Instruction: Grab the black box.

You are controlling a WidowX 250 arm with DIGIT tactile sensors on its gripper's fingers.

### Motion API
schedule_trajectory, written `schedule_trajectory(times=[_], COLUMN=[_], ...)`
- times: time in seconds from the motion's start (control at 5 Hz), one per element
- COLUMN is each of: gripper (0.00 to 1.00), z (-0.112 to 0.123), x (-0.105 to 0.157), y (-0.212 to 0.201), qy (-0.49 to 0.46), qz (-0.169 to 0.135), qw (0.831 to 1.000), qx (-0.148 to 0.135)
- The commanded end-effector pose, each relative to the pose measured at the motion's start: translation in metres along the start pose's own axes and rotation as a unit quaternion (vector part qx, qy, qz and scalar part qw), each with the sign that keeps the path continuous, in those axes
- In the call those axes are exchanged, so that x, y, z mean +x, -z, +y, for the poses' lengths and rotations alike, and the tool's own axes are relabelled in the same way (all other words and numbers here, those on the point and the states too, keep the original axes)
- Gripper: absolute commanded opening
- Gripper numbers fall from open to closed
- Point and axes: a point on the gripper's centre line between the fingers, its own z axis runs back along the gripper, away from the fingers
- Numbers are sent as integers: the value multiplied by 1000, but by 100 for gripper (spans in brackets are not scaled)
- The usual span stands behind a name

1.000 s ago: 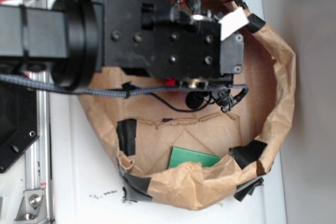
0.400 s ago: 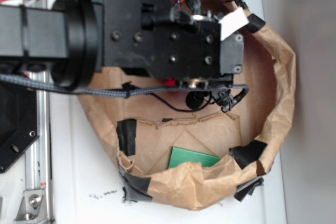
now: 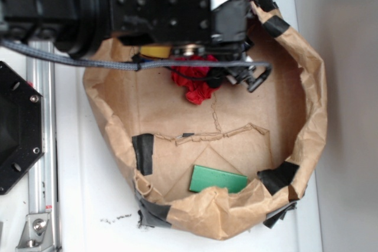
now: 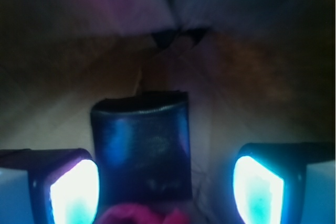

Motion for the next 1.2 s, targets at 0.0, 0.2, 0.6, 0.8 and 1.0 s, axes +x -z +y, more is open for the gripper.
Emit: schedule_trajectory(times=[0.0, 0.2, 0.6, 0.8, 1.0], gripper=[100, 100, 0, 0, 0], z=[1, -21, -23, -23, -26], x=[11, 13, 7, 1, -4], y=[35, 53, 42, 18, 2], qy=[11, 39, 37, 45, 63], qz=[26, 40, 45, 35, 27], qw=[1000, 998, 998, 998, 997], qx=[-3, 12, 0, -17, -28])
